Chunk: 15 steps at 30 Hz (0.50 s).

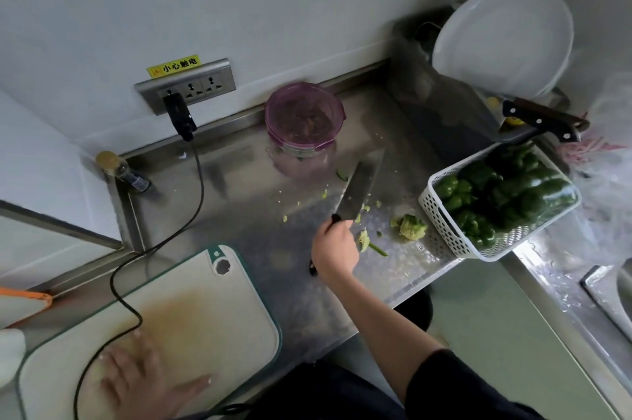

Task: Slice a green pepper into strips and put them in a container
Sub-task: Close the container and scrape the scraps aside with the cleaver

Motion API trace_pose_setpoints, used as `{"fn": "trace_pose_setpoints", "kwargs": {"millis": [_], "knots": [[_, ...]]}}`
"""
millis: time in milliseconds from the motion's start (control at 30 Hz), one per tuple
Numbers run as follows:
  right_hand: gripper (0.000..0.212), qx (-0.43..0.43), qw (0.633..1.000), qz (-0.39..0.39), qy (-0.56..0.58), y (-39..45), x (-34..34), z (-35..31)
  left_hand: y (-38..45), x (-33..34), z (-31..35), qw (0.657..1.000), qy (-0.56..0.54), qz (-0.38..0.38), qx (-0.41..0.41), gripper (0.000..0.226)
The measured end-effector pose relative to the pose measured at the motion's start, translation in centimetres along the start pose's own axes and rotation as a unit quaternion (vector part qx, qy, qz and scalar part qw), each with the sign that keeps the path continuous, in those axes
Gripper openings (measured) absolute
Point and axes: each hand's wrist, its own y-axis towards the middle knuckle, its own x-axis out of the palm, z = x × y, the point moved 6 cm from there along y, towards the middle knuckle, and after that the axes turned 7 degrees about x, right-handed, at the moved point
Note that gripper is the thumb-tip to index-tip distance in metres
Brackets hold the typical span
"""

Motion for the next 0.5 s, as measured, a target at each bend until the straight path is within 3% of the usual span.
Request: {"fn": "trace_pose_setpoints", "kwargs": {"millis": [167,333,500], "knots": [[0.049,0.006,0.999,-0.046,0.007,0.8,2.7,-2.6,0.2,0.3,-0.3,1.000,0.014,-0.008,-0.017,0.145],[0.036,0.000,0.999,-0.046,0.000,1.3,3.5,-2.9,0.6,-0.9,1.7,0.996,0.054,-0.009,-0.074,0.165],[0.036,-0.013,0.998,-0.030,-0.054,1.6,2.9,-2.3,1.8,-1.3,4.9,0.994,0.099,-0.015,-0.046,0.160]]}}
